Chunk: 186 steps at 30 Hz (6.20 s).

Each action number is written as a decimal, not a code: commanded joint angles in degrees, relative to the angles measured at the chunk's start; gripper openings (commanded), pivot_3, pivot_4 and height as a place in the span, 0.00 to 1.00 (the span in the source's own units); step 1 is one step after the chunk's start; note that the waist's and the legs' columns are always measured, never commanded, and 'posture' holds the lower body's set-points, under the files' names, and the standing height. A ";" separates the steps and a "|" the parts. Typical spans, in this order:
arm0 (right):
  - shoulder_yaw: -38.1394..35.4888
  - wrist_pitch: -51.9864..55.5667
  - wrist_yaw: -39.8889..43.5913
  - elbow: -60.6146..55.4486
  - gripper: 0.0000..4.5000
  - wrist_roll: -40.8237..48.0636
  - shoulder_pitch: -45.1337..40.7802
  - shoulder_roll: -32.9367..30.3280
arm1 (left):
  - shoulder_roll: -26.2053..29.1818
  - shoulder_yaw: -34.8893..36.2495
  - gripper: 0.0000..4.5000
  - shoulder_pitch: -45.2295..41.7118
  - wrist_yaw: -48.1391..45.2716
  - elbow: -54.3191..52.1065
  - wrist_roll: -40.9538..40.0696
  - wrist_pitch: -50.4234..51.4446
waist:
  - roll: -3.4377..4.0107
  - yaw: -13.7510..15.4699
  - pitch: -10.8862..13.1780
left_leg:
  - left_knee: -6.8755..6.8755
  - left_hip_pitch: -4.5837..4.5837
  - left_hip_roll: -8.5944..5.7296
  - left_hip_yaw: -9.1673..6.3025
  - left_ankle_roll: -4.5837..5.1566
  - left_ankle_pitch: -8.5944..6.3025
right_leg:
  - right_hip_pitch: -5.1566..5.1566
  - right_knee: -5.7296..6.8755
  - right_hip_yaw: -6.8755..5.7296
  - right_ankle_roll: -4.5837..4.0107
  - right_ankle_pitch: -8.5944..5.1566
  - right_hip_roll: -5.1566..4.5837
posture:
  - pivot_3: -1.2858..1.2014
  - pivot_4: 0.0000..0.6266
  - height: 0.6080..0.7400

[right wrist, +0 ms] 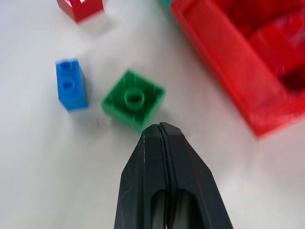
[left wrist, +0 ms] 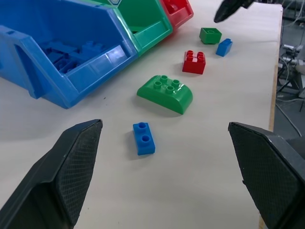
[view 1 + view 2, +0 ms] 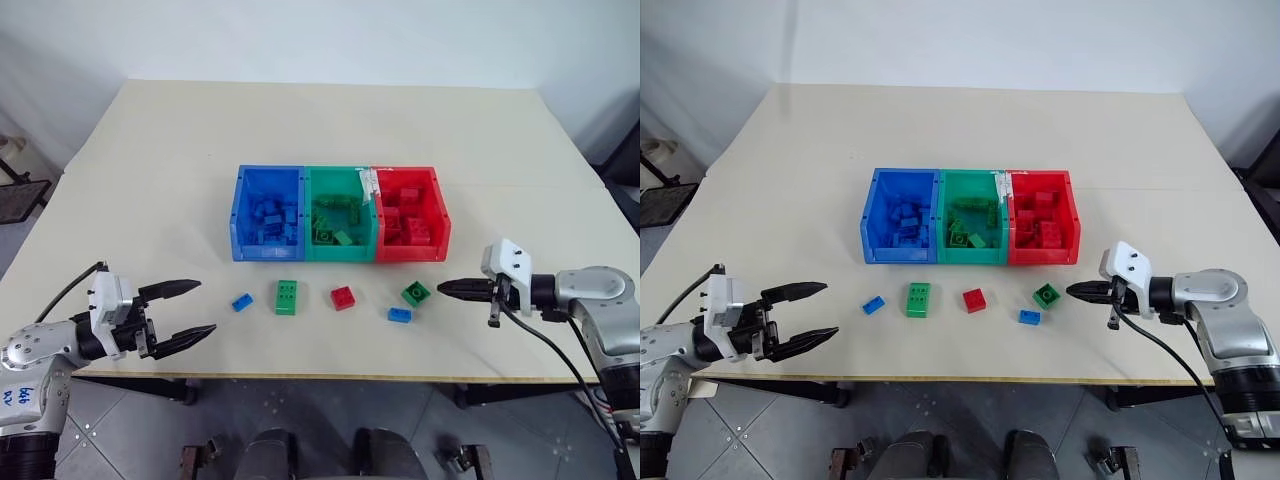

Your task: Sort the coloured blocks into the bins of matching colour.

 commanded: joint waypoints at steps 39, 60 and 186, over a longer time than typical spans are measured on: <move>3.25 -0.67 -5.86 3.42 0.32 -3.07 -5.10 8.27 | -0.15 2.94 1.00 2.57 3.97 -4.56 -1.49 -0.70 | -0.03 -0.17 -0.02 | 0.01 0.03 0.02 0.00 -0.01 0.00 | -0.01 0.06 0.01 0.00 0.00 0.04 | 0.52 0.24 1.00; 10.79 2.30 -12.93 14.10 0.32 -7.03 -32.46 20.27 | -1.09 2.41 1.00 0.95 3.95 -3.32 -1.27 -2.08 | -0.03 -1.52 -0.02 | -0.08 0.00 0.01 -0.04 -0.08 -0.02 | -0.26 0.41 -0.02 -0.01 -0.01 0.06 | 0.52 0.24 1.00; -3.01 -3.03 12.00 0.19 0.84 6.13 -1.55 -1.13 | -0.52 6.45 1.00 1.78 -0.74 1.92 -3.15 -6.51 | 0.00 -1.40 0.00 | -0.03 0.03 0.08 -0.09 -0.06 -0.15 | -0.01 0.04 0.02 -0.04 0.01 0.09 | 0.52 0.24 1.00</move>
